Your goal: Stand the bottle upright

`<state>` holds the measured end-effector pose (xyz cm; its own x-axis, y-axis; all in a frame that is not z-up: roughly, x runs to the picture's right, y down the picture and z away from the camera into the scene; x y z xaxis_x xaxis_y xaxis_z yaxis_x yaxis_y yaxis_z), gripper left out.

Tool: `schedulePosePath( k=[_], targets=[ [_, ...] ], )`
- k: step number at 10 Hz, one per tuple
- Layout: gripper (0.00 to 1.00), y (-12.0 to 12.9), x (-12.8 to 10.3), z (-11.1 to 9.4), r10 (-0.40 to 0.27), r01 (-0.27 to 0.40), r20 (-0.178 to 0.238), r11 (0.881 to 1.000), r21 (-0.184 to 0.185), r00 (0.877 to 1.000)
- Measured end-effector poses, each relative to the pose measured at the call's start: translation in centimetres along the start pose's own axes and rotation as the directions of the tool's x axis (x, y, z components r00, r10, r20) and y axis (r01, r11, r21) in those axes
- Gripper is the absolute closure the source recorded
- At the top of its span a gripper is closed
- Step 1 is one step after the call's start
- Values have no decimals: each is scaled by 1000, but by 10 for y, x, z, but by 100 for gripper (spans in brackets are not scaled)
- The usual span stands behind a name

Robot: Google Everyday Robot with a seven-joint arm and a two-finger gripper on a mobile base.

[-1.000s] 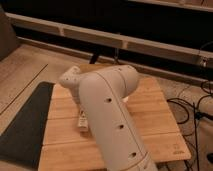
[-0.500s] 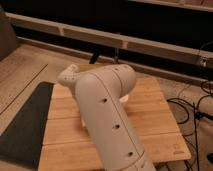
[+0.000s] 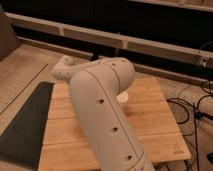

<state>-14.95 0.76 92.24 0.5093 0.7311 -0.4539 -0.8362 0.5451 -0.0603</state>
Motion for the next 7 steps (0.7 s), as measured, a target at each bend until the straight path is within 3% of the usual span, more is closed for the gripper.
schedulePosePath(
  k=[3, 5, 7],
  targets=[
    [96, 9, -19, -19, -96, 92, 138, 995, 29, 986],
    [96, 25, -23, -33, -143, 144, 242, 990, 12, 960],
    [96, 33, -28, -44, -140, 153, 321, 988, -15, 937]
  ],
)
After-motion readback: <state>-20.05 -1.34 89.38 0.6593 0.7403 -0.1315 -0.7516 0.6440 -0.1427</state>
